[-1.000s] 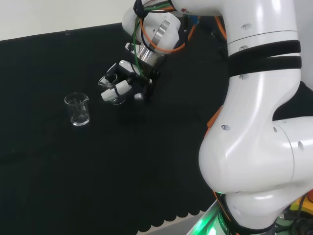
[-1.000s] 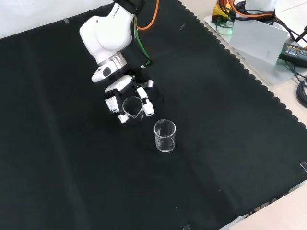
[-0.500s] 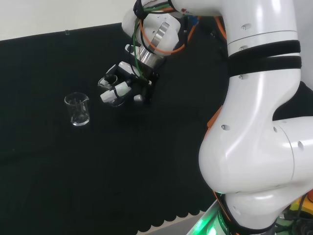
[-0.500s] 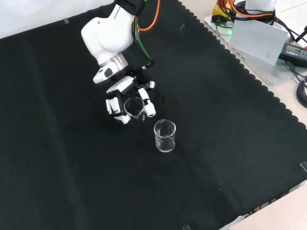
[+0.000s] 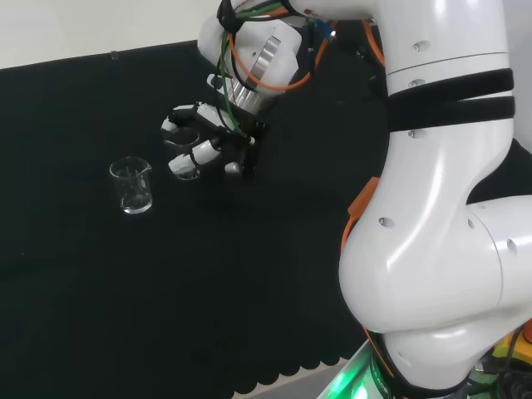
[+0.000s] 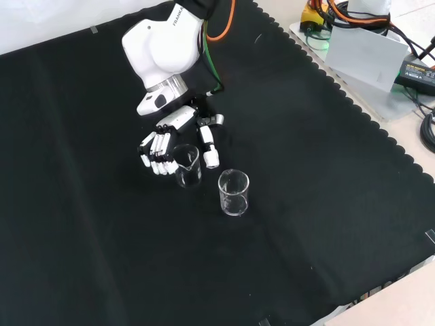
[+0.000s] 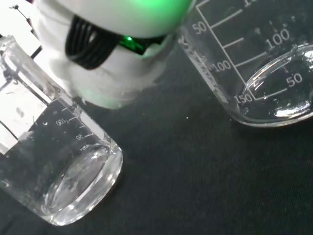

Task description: Place the beaker back on the table.

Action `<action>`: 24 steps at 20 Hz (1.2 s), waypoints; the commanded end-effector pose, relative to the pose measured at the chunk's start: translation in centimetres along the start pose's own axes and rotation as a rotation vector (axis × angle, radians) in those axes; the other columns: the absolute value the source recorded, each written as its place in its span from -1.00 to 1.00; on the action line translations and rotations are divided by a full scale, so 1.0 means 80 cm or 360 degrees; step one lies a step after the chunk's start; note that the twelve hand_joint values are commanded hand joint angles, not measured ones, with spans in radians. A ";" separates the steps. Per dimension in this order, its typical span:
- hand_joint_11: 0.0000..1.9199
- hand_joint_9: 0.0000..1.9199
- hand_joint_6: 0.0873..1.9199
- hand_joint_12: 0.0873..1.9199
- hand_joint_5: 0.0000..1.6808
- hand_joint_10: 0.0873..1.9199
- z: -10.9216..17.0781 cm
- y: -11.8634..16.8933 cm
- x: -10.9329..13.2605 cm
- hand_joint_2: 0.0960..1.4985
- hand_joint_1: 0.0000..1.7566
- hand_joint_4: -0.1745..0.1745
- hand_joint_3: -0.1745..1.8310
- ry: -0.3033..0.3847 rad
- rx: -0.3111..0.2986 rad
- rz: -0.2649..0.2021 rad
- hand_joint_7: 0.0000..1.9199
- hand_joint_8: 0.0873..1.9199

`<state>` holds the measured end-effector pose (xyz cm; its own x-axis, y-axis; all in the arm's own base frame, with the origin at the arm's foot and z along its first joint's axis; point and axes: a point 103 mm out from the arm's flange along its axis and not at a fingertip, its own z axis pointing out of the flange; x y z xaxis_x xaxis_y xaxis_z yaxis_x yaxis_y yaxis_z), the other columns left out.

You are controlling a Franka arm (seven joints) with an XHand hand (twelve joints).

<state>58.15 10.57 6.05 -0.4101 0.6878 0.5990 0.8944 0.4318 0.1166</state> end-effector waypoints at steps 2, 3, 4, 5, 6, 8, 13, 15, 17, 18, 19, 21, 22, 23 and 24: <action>-1.00 -0.59 -0.22 0.21 -0.41 -0.41 -0.008 -0.002 0.001 -0.42 0.21 -0.23 -0.10 -0.0027 0.0054 0.0052 -0.44 -0.41; -1.00 -0.59 -0.23 0.21 -0.42 -0.40 -0.009 -0.003 0.002 -0.42 0.21 -0.24 -0.10 -0.0029 0.0053 0.0056 -0.44 -0.41; -1.00 -0.59 -0.24 0.21 -0.44 -0.40 -0.011 -0.003 0.003 -0.42 0.21 -0.25 -0.11 -0.0034 0.0049 0.0058 -0.44 -0.41; -1.00 -0.59 -0.26 0.21 -0.44 -0.40 -0.014 -0.004 0.004 -0.43 0.21 -0.26 -0.11 -0.0039 0.0045 0.0061 -0.45 -0.41; -1.00 -0.59 -0.29 0.21 -0.46 -0.39 -0.016 -0.004 0.005 -0.43 0.21 -0.28 -0.11 -0.0043 0.0041 0.0065 -0.46 -0.42; -1.00 -0.60 -0.38 0.20 -0.49 -0.38 -0.024 -0.005 0.008 -0.43 0.19 -0.32 -0.12 -0.0054 0.0028 0.0072 -0.50 -0.41; -1.00 -0.63 -0.49 0.18 -0.52 -0.37 -0.052 -0.015 0.019 -0.43 0.17 -0.35 -0.14 -0.0089 -0.0011 0.0098 -0.57 -0.41; -1.00 -0.63 -0.50 0.17 -0.52 -0.37 -0.059 -0.020 0.022 -0.43 0.16 -0.36 -0.14 -0.0099 -0.0026 0.0104 -0.57 -0.41; -1.00 -0.63 -0.51 0.17 -0.52 -0.37 -0.070 -0.031 0.026 -0.43 0.16 -0.36 -0.14 -0.0117 -0.0053 0.0124 -0.58 -0.41; -1.00 -0.63 -0.51 0.17 -0.52 -0.37 -0.076 -0.037 0.029 -0.43 0.16 -0.36 -0.14 -0.0126 -0.0062 0.0138 -0.58 -0.41; -1.00 -0.63 -0.51 0.17 -0.52 -0.37 -0.082 -0.044 0.031 -0.43 0.16 -0.36 -0.14 -0.0134 -0.0068 0.0150 -0.58 -0.41; -1.00 -0.63 -0.53 0.17 -0.52 -0.37 -0.091 -0.052 0.034 -0.42 0.16 -0.36 -0.15 -0.0147 -0.0085 0.0164 -0.58 -0.41; -1.00 -0.63 -0.54 0.18 -0.51 -0.37 -0.094 -0.056 0.035 -0.42 0.16 -0.36 -0.15 -0.0152 -0.0093 0.0169 -0.58 -0.41; -1.00 -0.63 -0.54 0.18 -0.51 -0.37 -0.099 -0.060 0.036 -0.42 0.16 -0.36 -0.15 -0.0159 -0.0102 0.0176 -0.58 -0.41; -1.00 -0.63 -0.55 0.18 -0.51 -0.36 -0.102 -0.065 0.037 -0.42 0.16 -0.36 -0.15 -0.0164 -0.0112 0.0184 -0.58 -0.41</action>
<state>55.14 7.47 12.20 -0.3481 0.7629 0.5448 0.9295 0.3564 0.0949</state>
